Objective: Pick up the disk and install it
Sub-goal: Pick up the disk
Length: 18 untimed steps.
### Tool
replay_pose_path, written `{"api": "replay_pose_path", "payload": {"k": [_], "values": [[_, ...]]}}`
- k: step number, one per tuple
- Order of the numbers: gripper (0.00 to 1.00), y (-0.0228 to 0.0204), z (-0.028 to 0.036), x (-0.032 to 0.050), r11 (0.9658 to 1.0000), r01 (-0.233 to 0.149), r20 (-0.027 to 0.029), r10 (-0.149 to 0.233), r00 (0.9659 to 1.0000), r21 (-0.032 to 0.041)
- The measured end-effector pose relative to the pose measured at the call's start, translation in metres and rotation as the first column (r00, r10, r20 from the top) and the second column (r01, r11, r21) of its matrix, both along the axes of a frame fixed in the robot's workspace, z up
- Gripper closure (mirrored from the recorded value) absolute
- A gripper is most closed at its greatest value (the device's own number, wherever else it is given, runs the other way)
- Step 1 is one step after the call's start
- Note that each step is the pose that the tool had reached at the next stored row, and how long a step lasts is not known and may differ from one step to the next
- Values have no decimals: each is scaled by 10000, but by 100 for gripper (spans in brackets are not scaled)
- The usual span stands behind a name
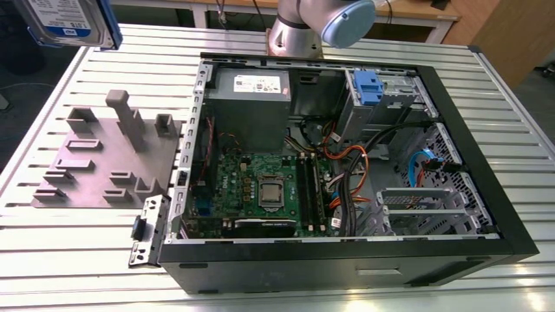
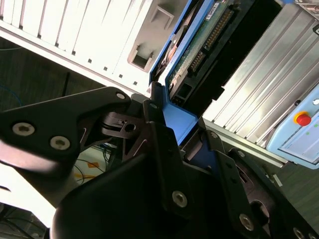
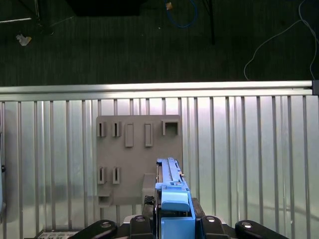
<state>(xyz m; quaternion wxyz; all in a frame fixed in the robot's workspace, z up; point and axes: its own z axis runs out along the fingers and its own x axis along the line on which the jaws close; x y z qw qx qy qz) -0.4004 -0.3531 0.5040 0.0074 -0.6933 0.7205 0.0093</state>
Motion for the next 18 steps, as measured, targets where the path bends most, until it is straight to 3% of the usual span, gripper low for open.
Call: {"api": "replay_pose_path", "payload": {"k": [18], "values": [[63,-23,0,40,10000,0,0,0,10000,0]]}}
